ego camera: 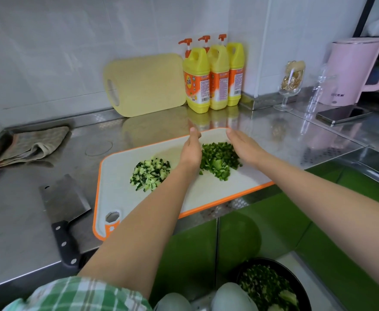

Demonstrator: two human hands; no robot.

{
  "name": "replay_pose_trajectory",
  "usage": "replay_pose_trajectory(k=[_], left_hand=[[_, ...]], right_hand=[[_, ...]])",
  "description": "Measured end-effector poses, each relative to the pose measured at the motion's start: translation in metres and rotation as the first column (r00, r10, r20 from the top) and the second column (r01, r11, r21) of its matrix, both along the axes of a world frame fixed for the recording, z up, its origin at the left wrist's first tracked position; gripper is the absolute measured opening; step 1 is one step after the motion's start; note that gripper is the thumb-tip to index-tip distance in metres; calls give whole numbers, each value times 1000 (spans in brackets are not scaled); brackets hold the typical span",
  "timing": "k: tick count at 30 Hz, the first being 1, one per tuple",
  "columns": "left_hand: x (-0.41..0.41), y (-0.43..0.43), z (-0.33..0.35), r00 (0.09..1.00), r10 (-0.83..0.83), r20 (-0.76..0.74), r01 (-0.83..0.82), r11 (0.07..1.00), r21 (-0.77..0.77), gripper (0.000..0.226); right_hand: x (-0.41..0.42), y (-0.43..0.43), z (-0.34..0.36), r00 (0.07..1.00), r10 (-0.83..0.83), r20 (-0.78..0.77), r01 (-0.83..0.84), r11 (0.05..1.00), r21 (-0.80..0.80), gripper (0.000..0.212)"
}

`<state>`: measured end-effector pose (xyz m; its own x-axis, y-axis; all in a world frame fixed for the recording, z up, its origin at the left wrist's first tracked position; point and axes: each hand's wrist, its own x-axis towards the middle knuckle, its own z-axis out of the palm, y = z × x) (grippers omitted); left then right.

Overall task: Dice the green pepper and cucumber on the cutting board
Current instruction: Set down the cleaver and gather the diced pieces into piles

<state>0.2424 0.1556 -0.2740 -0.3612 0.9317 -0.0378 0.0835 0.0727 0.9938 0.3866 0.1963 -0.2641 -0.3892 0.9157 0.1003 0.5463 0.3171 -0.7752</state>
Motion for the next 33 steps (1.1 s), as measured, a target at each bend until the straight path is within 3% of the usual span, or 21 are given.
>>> replay_pose_trajectory(k=[4, 7, 8, 10, 12, 14, 16, 18, 20, 22, 26, 29, 33], left_hand=[[2, 4, -4, 998, -56, 38, 56, 998, 14, 69], [1, 6, -3, 997, -49, 55, 48, 999, 27, 72], [1, 6, -3, 997, -42, 66, 40, 999, 27, 72], [2, 6, -1, 995, -21, 101, 19, 1000, 23, 73], [2, 4, 0, 994, -2, 111, 0, 1000, 20, 71], [1, 1, 1, 995, 1, 97, -2, 1000, 17, 70], [1, -1, 2, 999, 15, 35, -15, 1000, 0, 67], [-3, -5, 5, 981, 58, -183, -62, 998, -14, 56], [-10, -6, 6, 881, 93, -464, -106, 994, -2, 41], [-18, -7, 6, 790, 103, -604, -109, 994, 27, 31], [-31, -17, 18, 662, 108, -741, -138, 990, 21, 26], [-41, -28, 31, 531, 118, -839, -188, 982, 20, 24], [-59, -44, 43, 351, 62, -934, -227, 974, -20, 20]], right_hand=[[-4, 4, -9, 994, 10, 105, -4, 998, -61, 59], [-5, 11, -6, 998, -50, -33, 47, 996, -77, 58], [-7, 13, -5, 998, -50, -44, 45, 993, -105, 65], [-13, 18, -6, 996, -30, 82, 44, 984, -172, 87], [-19, 20, -8, 980, 0, 197, 39, 981, -191, 79], [-21, 22, -7, 995, 12, 97, 5, 984, -176, 68], [-25, 22, -5, 999, 38, 26, -32, 976, -217, 69], [-27, 21, -4, 996, 73, 54, -56, 963, -263, 77], [-27, 21, -4, 996, 73, 51, -57, 963, -262, 70], [-26, 20, -3, 999, 33, 40, -26, 985, -168, 62], [-27, 10, 2, 996, 48, 70, -55, 993, 109, 43], [-35, -6, 7, 1000, -24, 17, 18, 959, 283, 25], [-40, -33, 23, 985, -67, -156, 113, 945, 308, 14]])
